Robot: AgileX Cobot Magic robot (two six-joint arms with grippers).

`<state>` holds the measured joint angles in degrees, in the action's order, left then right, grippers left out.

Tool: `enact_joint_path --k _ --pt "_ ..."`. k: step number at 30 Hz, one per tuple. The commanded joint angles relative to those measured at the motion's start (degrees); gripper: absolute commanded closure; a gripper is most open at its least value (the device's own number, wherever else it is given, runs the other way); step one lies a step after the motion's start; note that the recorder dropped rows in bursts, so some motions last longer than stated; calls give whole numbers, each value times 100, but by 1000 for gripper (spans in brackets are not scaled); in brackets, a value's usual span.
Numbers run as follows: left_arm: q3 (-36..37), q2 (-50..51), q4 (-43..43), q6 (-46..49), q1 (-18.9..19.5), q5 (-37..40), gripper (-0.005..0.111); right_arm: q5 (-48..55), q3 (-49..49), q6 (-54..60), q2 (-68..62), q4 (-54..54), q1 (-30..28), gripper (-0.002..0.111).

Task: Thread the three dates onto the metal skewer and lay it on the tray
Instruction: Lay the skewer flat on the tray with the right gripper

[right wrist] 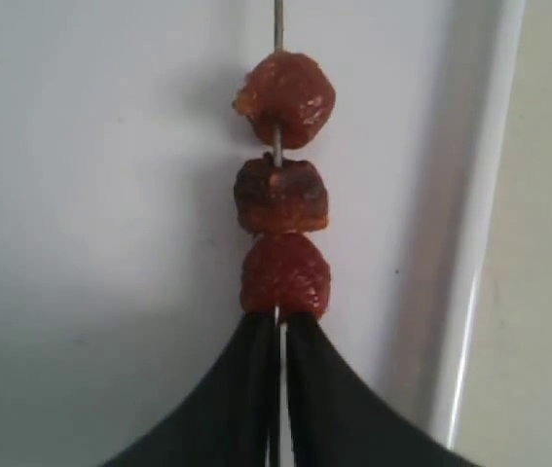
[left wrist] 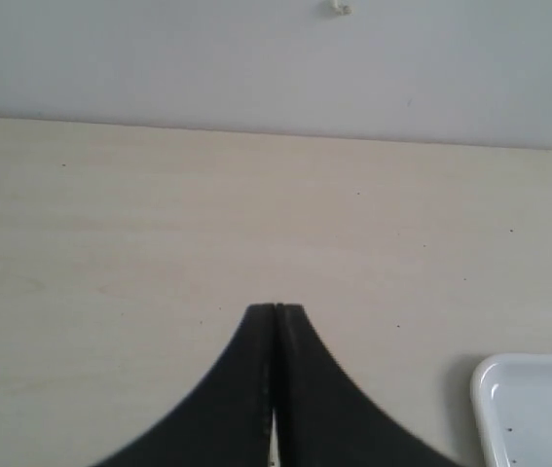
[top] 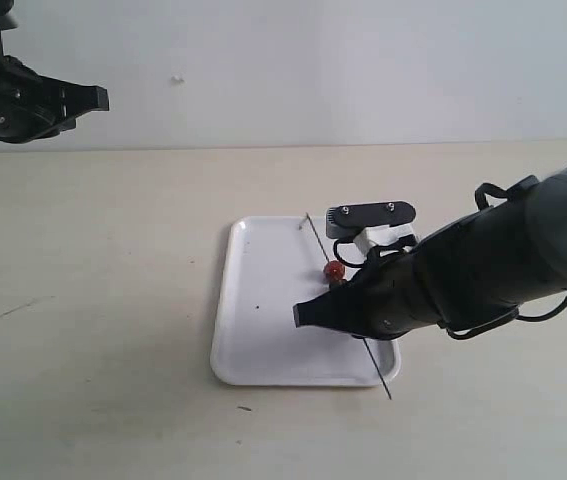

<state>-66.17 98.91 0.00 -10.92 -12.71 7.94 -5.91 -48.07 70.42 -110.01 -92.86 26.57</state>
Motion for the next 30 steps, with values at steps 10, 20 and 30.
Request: enact_joint_path --k 10,20,30 --pt "17 -50 0 23 14 -27 107 -292 -34 34 -9 29 6 76" --pt "17 -50 0 70 14 -27 107 -504 -34 34 -9 29 6 73" --pt "17 -50 0 134 14 -27 107 -728 -34 144 -9 4 6 62"
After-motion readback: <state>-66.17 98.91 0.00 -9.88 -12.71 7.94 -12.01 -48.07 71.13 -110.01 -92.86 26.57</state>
